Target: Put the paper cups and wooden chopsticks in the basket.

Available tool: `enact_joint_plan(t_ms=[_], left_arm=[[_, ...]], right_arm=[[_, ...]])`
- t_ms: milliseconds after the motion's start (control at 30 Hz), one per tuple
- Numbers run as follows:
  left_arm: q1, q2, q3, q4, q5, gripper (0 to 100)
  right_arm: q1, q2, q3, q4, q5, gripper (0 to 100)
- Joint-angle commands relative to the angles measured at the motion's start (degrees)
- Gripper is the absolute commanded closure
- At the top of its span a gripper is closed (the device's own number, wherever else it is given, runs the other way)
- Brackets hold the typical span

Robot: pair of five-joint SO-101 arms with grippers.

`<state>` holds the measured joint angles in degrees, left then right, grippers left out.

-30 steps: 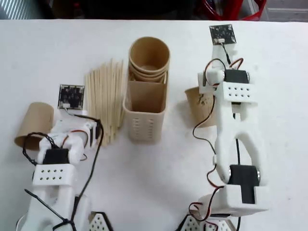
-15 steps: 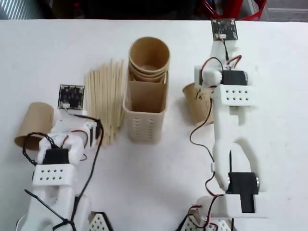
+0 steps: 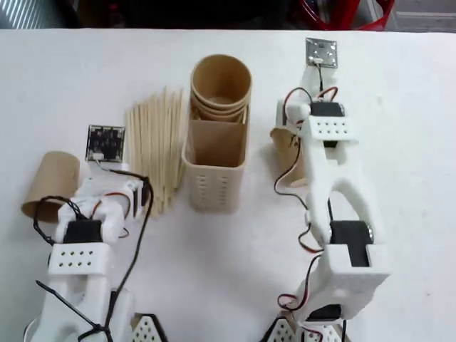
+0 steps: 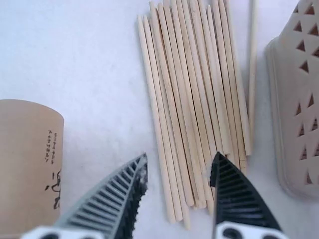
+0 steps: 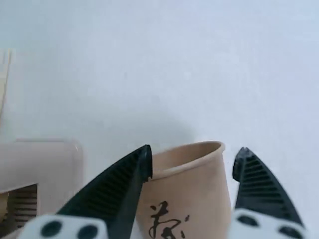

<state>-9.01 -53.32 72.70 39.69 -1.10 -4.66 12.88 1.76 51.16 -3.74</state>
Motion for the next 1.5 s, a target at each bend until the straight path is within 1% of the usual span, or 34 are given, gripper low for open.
enact_joint_plan(t_ms=[0,167,333,400,567,600,700,767,933,1033,1233,1333,1467], left_arm=[[0.31,-0.92,-0.44,-1.23,0.09,79],[0.31,-0.92,-0.44,-1.23,0.09,79],[0.31,-0.92,-0.44,-1.23,0.09,79],[0.31,-0.92,-0.44,-1.23,0.09,79],[0.31,-0.92,-0.44,-1.23,0.09,79],[0.31,-0.92,-0.44,-1.23,0.09,79],[0.31,-0.92,-0.44,-1.23,0.09,79],[0.31,-0.92,-0.44,-1.23,0.09,79],[0.31,-0.92,-0.44,-1.23,0.09,79],[0.31,-0.92,-0.44,-1.23,0.09,79],[0.31,-0.92,-0.44,-1.23,0.09,79],[0.22,-0.92,-0.44,-1.23,0.09,79],[0.22,-0.92,-0.53,-1.23,0.09,79]], right_arm=[[0.75,1.36,-6.68,7.08,-0.35,74.1],[0.92,4.62,-12.84,20.09,-0.26,74.1],[2.33,6.81,-16.09,27.03,-0.26,74.8],[3.74,7.16,-16.79,28.97,-0.26,78.8],[7.87,7.43,-16.97,29.49,-0.26,90.1],[8.57,7.43,-16.97,29.58,0.53,91.7],[10.15,6.90,-17.05,31.34,6.86,95.6],[11.03,6.20,-18.29,33.45,9.32,97.8],[12.62,-1.01,-24.18,40.57,14.24,98.2],[12.62,-7.43,-26.90,42.51,14.33,98.2],[12.26,-23.25,-27.78,42.59,14.15,98.2],[9.27,-29.93,-27.78,42.42,14.07,98.2],[2.86,-35.82,-27.87,42.42,14.07,98.2]])
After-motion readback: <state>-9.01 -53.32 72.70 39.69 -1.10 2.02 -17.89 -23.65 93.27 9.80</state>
